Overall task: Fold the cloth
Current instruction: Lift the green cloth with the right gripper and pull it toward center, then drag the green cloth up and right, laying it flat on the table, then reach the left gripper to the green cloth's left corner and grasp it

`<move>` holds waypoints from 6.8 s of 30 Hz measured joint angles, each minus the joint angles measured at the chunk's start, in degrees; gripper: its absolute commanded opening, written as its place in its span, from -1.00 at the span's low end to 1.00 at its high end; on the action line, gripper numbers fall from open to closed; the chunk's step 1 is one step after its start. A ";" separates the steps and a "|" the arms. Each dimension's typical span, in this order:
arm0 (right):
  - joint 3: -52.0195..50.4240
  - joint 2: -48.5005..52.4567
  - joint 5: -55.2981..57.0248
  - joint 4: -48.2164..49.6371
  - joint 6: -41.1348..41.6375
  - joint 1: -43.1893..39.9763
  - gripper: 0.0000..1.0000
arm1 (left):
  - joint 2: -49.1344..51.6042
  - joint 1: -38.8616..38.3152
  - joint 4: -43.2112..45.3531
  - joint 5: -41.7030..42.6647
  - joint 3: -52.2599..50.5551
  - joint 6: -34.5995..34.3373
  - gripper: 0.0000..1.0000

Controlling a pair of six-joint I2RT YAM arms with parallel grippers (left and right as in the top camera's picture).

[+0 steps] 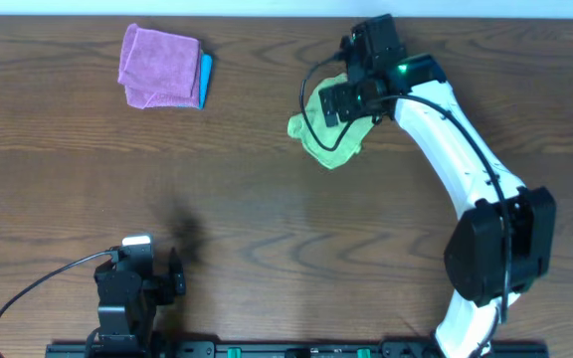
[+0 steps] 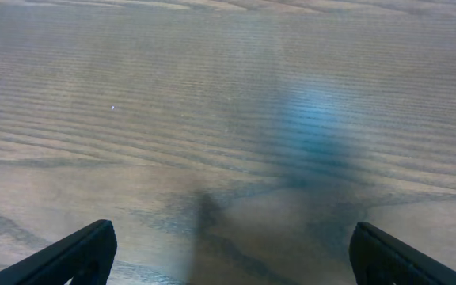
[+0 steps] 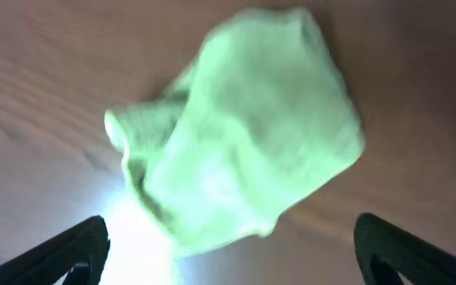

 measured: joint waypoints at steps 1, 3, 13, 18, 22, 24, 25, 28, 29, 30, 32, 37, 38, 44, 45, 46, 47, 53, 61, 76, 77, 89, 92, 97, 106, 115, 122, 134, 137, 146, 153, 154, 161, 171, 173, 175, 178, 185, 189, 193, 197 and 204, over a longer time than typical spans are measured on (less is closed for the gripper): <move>0.00 -0.72 0.09 -1.62 0.24 0.02 0.99 | -0.02 0.00 0.00 -0.02 0.00 0.00 0.91; 0.02 -1.77 0.15 -2.99 0.33 0.13 0.98 | -0.02 0.00 0.00 -0.02 0.00 0.00 0.90; -0.63 -4.28 -3.10 -10.82 -3.17 1.31 0.86 | -0.02 0.00 0.00 0.00 0.00 0.00 0.90; -3.06 -3.98 -3.72 -6.97 -5.88 3.52 0.78 | -0.02 0.00 0.00 0.00 0.00 -0.02 0.90; -5.46 -2.45 -3.87 -4.00 -7.43 4.81 0.74 | -0.02 0.00 0.00 0.00 0.00 0.00 0.90; -6.10 -0.87 -3.82 -3.34 -8.13 5.27 0.72 | -0.02 0.00 0.02 0.00 0.00 0.00 0.91; -6.25 0.15 -3.74 -3.21 -8.52 5.46 0.70 | -0.02 0.00 0.00 0.00 0.00 0.00 0.90; -6.40 3.34 -3.32 -2.78 -9.40 6.03 0.69 | -0.02 0.00 0.00 0.00 0.00 0.00 0.91; -6.49 4.07 -3.19 -2.73 -9.55 6.14 0.69 | -0.02 0.00 0.00 0.00 0.00 -0.02 0.90; -6.56 5.09 -2.97 -2.78 -9.75 6.40 0.69 | -0.02 0.00 0.00 0.00 0.00 0.00 0.91; -6.60 6.75 -2.71 -2.75 -10.12 6.80 0.68 | -0.02 0.00 0.00 0.00 0.00 -0.02 0.90; -6.80 8.28 -1.95 -2.67 -10.45 6.99 0.62 | -0.02 0.00 0.00 0.00 0.00 0.00 0.90; -6.80 8.50 -1.70 -2.64 -10.49 6.97 0.60 | -0.02 0.00 0.00 0.00 0.00 0.00 0.90; -6.80 10.03 -0.61 -1.01 -10.69 6.99 0.47 | -0.02 0.00 0.00 0.00 0.00 -0.02 0.91; -6.82 10.25 -0.42 -0.74 -10.75 6.99 0.45 | -0.02 0.00 0.00 0.00 0.00 0.00 0.90; -6.82 10.40 -0.31 -0.59 -10.78 6.99 0.44 | -0.02 0.00 0.00 0.00 0.00 0.00 0.90; -6.82 10.49 -0.13 -0.44 -10.78 6.99 0.43 | -0.02 0.00 0.00 0.00 0.00 0.00 0.90; -6.82 10.95 0.11 0.39 -10.78 6.99 0.34 | -0.02 0.00 0.00 0.00 0.00 -0.02 0.91; -6.82 13.27 1.03 0.66 -11.10 6.99 -0.16 | -0.02 0.00 0.00 0.00 0.00 0.00 0.90; -4.61 13.31 0.76 -3.48 -10.97 11.56 -0.97 | -0.02 0.00 0.00 -0.02 0.00 0.00 0.90; -3.45 13.31 0.28 -4.20 -10.95 12.87 -0.97 | -0.02 0.00 0.00 0.00 0.00 0.00 0.90; 16.02 13.18 -2.01 -9.29 -9.88 29.20 -0.97 | -0.02 0.00 1.05 6.43 -0.24 -0.02 0.90; 19.82 13.16 -2.14 -10.19 -8.96 31.54 -0.97 | -0.02 0.00 1.70 10.62 -0.31 -0.02 0.91; 25.53 12.96 -0.09 -10.21 -6.80 32.39 -0.97 | -0.02 0.00 2.08 15.30 -0.31 -0.04 0.90; 27.19 12.48 10.43 -6.71 -6.05 23.80 -0.98 | -0.02 0.00 2.82 22.34 -0.35 -0.09 0.90; 27.19 12.48 13.77 0.26 -6.40 10.78 -0.97 | -0.02 0.00 2.89 24.68 -0.37 -3.08 0.91; 27.19 12.48 16.87 -1.55 -7.72 4.39 -0.97 | -0.02 0.00 3.02 25.11 -0.37 -4.79 0.90; 27.19 12.48 16.15 -16.52 -5.29 -6.60 -0.79 | -0.02 0.00 6.19 26.80 -0.61 -23.06 0.91; 26.82 12.48 13.68 -19.61 -3.41 -8.79 -0.67 | 0.13 0.00 7.85 27.54 -0.68 -24.65 0.91; 22.38 12.46 9.31 -23.76 0.76 -13.46 -0.45 | 15.04 0.00 8.63 28.33 4.81 -29.92 0.91; 22.12 12.46 8.02 -24.35 2.69 -15.32 -0.46 | 42.36 -1.68 6.78 28.72 21.66 -28.94 0.91; 22.12 12.46 7.58 -24.52 2.75 -15.56 -0.46 | 46.34 -2.78 6.36 28.74 24.46 -28.37 0.91; 22.01 12.46 1.38 -25.53 3.15 -16.85 -0.52 | 70.95 -11.91 9.44 29.33 41.66 -22.73 0.91; 22.01 12.46 -6.25 -27.19 3.19 -17.03 -0.59 | 88.35 -14.64 34.36 33.38 44.22 -31.56 0.91; 21.99 12.46 -6.91 -27.54 3.19 -17.07 -0.58 | 90.38 -14.64 40.24 34.03 44.24 -34.23 0.91; 21.99 12.46 -7.58 -27.63 3.19 -17.09 -0.60 | 92.54 -14.64 45.46 34.34 44.30 -36.96 0.91; 21.97 12.46 -8.83 -27.74 3.19 -17.09 -0.60 | 96.54 -14.64 52.57 34.56 44.39 -41.33 0.91; 21.92 12.46 -11.78 -27.54 3.19 -17.09 -0.65 | 107.32 -14.99 65.64 34.93 45.81 -50.66 0.96; 21.92 12.46 -13.05 -27.02 3.19 -17.07 -0.67 | 113.61 -16.92 66.05 35.01 52.98 -52.89 0.96; 21.92 12.46 -13.53 -26.99 3.17 -17.07 -0.68 | 118.14 -19.28 65.72 35.23 60.30 -53.90 0.95; 21.92 12.46 -13.75 -26.97 3.17 -17.07 -0.69 | 120.61 -20.57 65.59 35.39 63.91 -54.12 0.96; 21.92 12.46 -13.75 -26.97 3.15 -17.07 -0.72 | 122.25 -20.68 64.04 33.92 64.37 -54.10 0.96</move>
